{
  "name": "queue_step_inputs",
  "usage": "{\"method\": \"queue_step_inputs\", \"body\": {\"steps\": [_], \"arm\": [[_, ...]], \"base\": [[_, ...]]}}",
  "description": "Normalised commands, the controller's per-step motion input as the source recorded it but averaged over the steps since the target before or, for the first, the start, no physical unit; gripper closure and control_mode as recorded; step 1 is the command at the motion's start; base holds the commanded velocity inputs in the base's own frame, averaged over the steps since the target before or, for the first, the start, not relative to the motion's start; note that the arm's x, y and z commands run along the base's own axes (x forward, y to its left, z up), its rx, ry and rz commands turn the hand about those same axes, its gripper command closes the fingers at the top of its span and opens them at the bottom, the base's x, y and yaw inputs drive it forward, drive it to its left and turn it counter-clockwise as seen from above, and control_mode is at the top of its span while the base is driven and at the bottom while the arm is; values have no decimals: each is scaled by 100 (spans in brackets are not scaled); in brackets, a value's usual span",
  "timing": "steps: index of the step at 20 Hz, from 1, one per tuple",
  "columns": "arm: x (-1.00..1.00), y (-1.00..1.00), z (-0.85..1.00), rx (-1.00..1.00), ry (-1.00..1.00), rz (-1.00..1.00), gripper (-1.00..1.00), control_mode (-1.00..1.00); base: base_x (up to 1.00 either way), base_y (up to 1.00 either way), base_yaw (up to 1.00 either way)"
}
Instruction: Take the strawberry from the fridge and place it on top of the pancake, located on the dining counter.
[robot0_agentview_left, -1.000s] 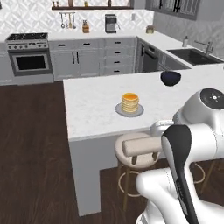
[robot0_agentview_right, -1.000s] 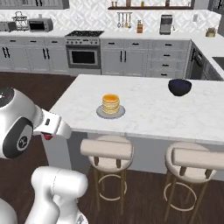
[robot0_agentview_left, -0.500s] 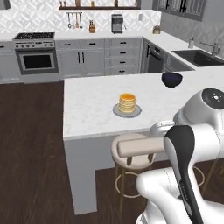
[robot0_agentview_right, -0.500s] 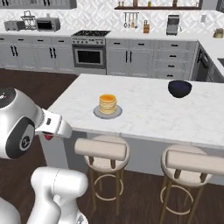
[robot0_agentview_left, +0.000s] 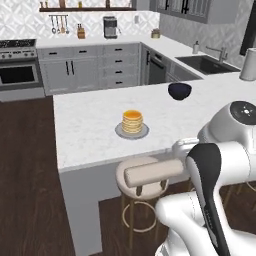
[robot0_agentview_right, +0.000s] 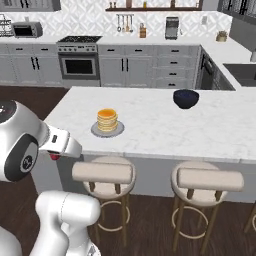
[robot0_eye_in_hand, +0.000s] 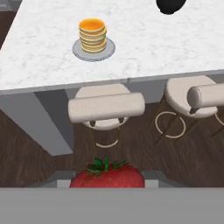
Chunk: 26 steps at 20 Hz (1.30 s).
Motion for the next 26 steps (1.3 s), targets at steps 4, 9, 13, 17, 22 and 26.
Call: {"method": "queue_step_inputs", "body": {"steps": [4,9,13,17,22,26], "arm": [[0,0,0,0,0,0,100,100],[0,0,0,0,0,0,100,100],[0,0,0,0,0,0,100,100],[0,0,0,0,0,0,100,100],[0,0,0,0,0,0,100,100],[0,0,0,0,0,0,100,100]], "base": [[65,11,2],[12,31,10],[9,44,14],[41,0,12],[40,-25,10],[38,-19,9]]}}
